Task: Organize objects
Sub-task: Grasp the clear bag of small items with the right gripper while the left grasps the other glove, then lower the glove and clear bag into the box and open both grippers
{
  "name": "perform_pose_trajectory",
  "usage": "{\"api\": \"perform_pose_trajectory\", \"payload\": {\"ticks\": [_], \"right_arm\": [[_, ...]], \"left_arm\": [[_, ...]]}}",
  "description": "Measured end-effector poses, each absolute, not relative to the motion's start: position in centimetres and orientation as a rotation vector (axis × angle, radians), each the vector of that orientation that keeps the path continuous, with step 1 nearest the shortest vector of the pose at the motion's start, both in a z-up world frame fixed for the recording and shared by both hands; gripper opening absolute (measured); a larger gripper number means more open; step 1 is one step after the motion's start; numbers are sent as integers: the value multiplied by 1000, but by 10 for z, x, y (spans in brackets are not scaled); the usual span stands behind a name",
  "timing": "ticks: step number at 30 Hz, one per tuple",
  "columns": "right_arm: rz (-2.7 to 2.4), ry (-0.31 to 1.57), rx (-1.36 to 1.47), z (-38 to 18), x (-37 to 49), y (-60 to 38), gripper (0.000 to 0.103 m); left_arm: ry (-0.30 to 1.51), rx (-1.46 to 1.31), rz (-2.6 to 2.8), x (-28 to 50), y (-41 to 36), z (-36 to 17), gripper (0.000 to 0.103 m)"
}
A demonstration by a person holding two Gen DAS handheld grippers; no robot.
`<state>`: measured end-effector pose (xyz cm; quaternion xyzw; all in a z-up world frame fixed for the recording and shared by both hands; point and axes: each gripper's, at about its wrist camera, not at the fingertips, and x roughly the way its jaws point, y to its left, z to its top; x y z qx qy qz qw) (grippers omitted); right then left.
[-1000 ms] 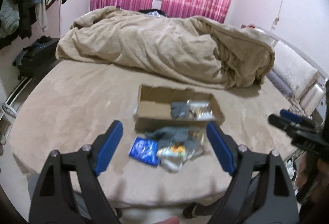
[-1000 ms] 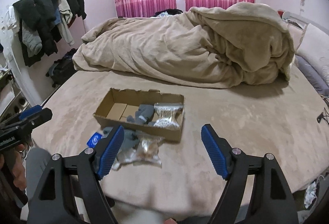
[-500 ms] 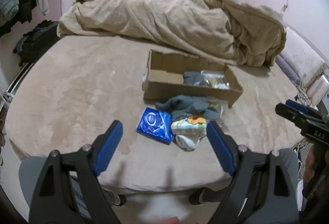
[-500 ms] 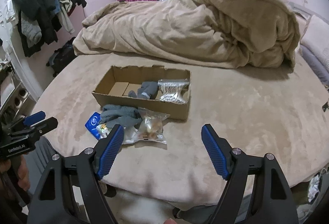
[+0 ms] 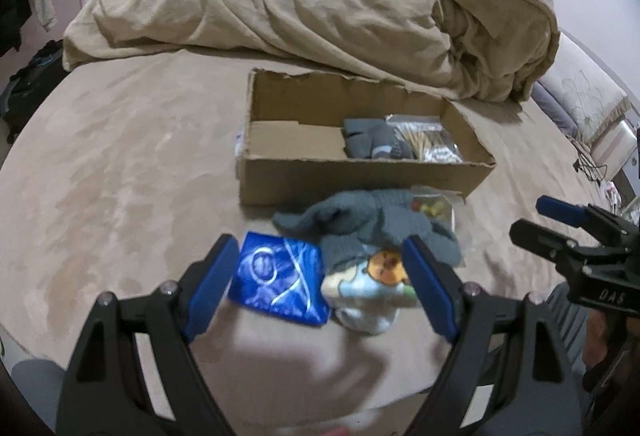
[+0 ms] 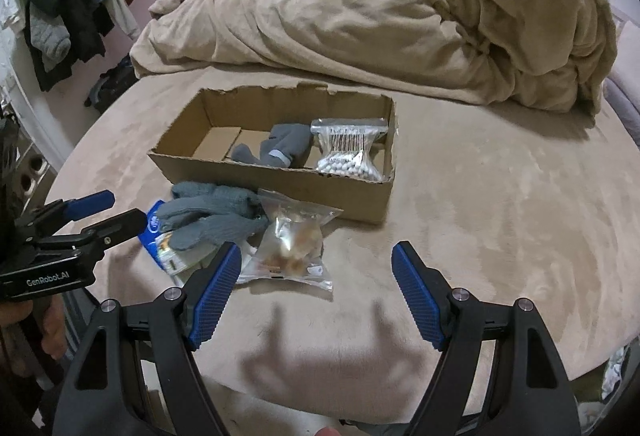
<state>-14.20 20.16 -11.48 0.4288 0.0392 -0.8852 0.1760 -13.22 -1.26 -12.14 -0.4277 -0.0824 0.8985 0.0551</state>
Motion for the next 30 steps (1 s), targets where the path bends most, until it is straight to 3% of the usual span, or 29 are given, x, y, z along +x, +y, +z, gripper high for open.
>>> {"api": "perform_pose_trajectory", "payload": {"ticks": [17,18,20,22,23,24,26,30], "right_arm": [[-2413,87,1319,-168,-189,182,80],[-2408,83,1326,-170,-190,182,80],[-2398,66,1334,-173,-190,182,77],[-2379,53,1351,-176,-191,182,63],[-2369,47,1354,-177,-190,182,59],[-2354,40,1350,-177,-189,180,48],[-2356,67,1340,-175,-186,176,45],[-2353,68,1319,-168,-180,177,43]], "left_arm": [[-262,-1355,2588,-190,-3,-158,83],[-258,-1345,2585,-190,-2,-158,79],[-279,-1327,2547,-191,2,-159,57],[-280,-1307,2536,-188,6,-157,46],[-269,-1297,2539,-186,9,-155,42],[-266,-1290,2542,-184,10,-153,39],[-271,-1263,2546,-181,11,-148,29],[-282,-1230,2567,-175,10,-138,20]]}}
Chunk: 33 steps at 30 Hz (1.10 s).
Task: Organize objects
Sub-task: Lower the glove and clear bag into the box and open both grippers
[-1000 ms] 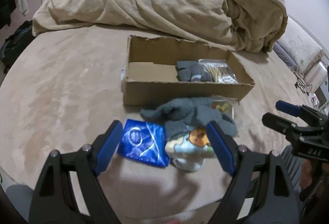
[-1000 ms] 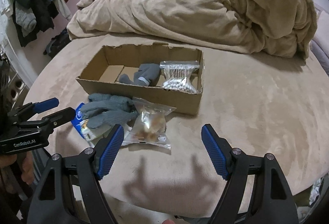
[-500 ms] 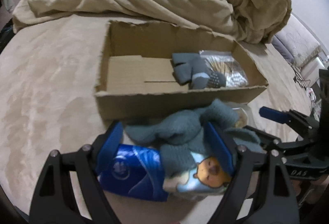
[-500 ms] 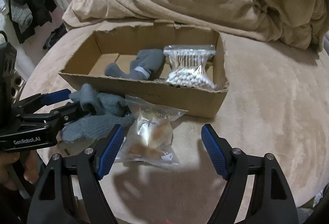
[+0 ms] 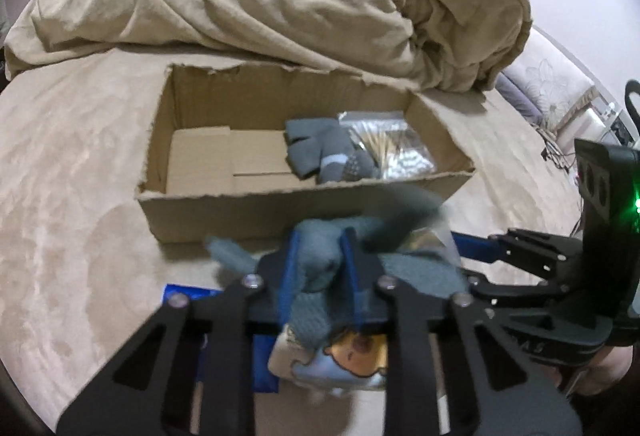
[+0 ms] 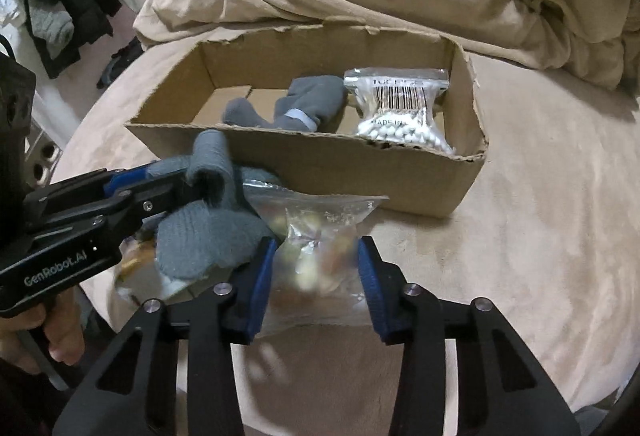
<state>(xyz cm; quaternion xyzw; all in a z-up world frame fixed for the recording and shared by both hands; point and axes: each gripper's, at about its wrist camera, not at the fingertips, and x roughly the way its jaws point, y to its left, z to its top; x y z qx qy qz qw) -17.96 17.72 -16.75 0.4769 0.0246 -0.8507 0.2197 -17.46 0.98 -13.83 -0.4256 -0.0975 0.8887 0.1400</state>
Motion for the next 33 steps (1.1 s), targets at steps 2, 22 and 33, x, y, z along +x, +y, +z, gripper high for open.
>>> {"api": "perform_pose_trajectory", "payload": {"ticks": [2,22,33], "right_arm": [[-2367,66,1309,-162,-177,180,43],[-2469,9,1130,-79,-142,196,43],[-2472,8,1076,-69,-179,174,43]], "left_arm": [[-287,-1212,2575,-171,9,-132,19],[-351,-945,2717,-124,-14,-26,19],[-394,-921,2765,-158,-36,-21,19]]}}
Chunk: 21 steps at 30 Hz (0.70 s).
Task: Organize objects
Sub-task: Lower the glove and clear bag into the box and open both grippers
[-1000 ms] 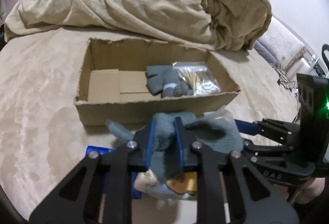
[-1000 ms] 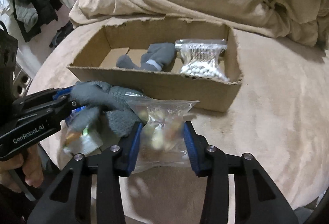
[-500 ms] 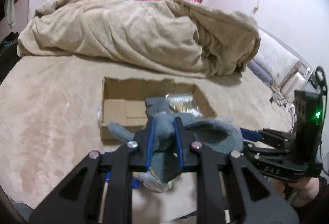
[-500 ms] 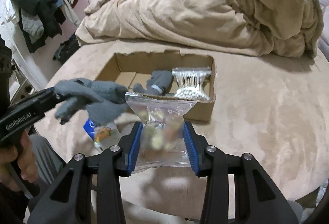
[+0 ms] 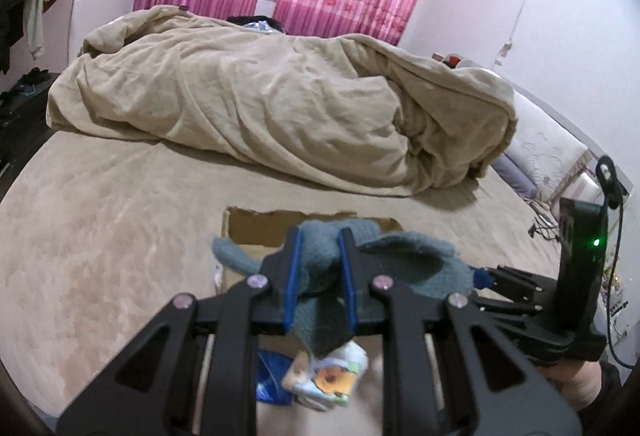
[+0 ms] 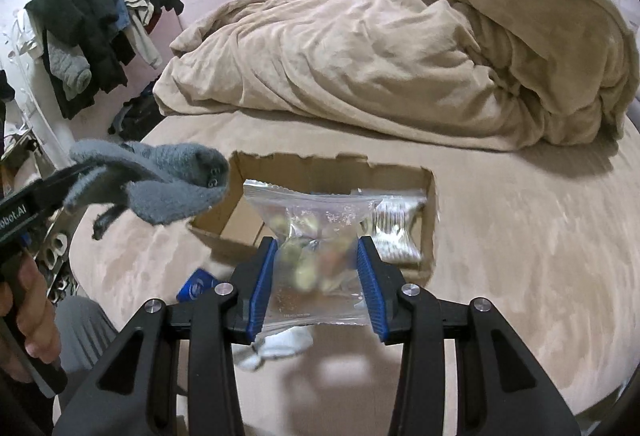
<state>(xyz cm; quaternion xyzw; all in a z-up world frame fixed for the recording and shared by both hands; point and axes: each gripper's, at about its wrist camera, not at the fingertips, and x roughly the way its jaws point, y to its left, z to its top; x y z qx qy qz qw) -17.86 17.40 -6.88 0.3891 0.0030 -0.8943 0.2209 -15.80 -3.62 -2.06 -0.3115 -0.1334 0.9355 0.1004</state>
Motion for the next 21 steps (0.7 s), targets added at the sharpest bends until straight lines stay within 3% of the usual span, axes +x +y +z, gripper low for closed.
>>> {"api": "perform_pose_trajectory", "payload": {"ticks": [15,21], "right_arm": [[-2387,-82,1150,-97,-246,135,43],[-2363,-92,1207,-119,-270,124,43]], "left_arm": [[-362,-1000,2743,-237,-48,-75,19],[-349,-1162,2677,-265,-49,-110,20]]}}
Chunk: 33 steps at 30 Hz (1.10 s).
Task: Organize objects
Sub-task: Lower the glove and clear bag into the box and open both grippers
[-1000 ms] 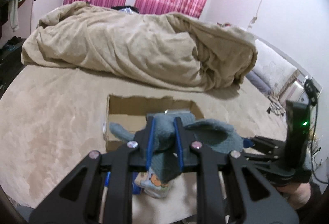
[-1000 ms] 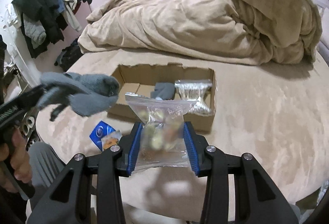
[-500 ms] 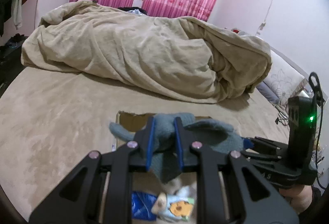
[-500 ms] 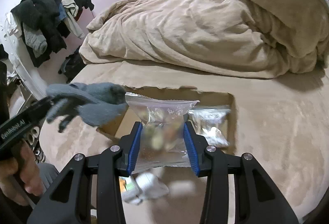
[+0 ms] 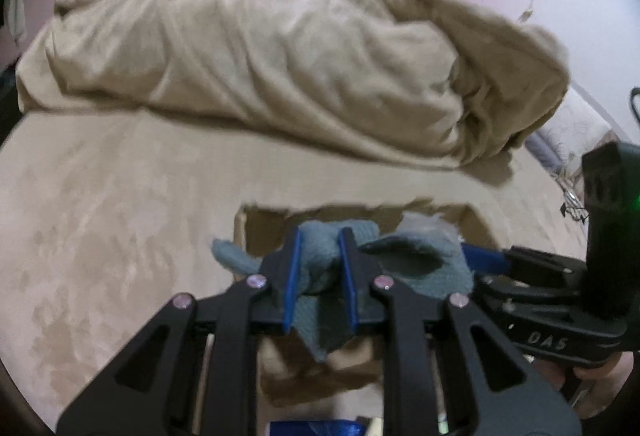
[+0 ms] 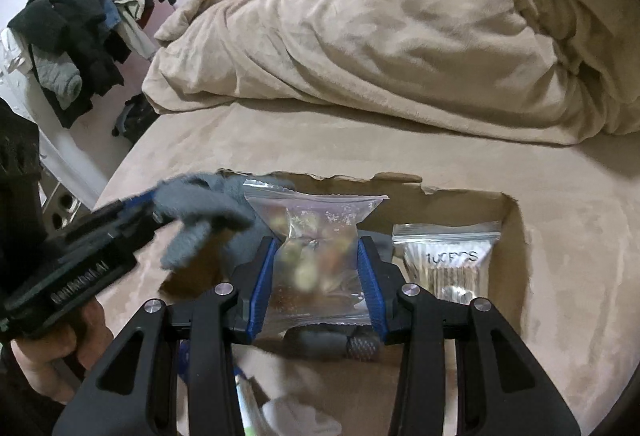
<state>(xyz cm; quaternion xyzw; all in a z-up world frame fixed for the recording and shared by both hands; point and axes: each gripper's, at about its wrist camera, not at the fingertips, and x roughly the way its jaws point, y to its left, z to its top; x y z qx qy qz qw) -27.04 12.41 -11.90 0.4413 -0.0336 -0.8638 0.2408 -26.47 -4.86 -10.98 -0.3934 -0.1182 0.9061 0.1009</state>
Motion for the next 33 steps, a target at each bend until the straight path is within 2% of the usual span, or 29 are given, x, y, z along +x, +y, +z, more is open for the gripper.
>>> {"api": "perform_pose_trajectory", "payload": {"ticks": [6,10,12,14,17,27,32,33], "right_arm": [[-2334,-97,1267,-145,-285,114,44],[-2330,-83,1252,-150,-287,110,48],[-2341,-78,1238,-147,-286,110,52],[-2360,-68,1216,-142,-283,113,55],[-2376,-78,1193,-134,-274,121,57],[-2425,-40,1132,-92,-224,142,58],[-2457,-7,1088,-67,-189,152,59],[-2463,-2,1081,-63,-182,154,63]], "left_arm": [[-406,-1239,2672,-277,-53,-134,25],[-388,-1242,2681,-274,-47,-131,33],[-404,-1239,2690,-271,-48,-125,39],[-425,-1227,2719,-267,-50,-116,57],[-440,-1191,2743,-255,-53,-101,66],[-448,-1098,2808,-194,-61,-51,73],[-423,-1048,2841,-154,-57,-22,81],[-418,-1041,2844,-147,-56,-18,82]]}}
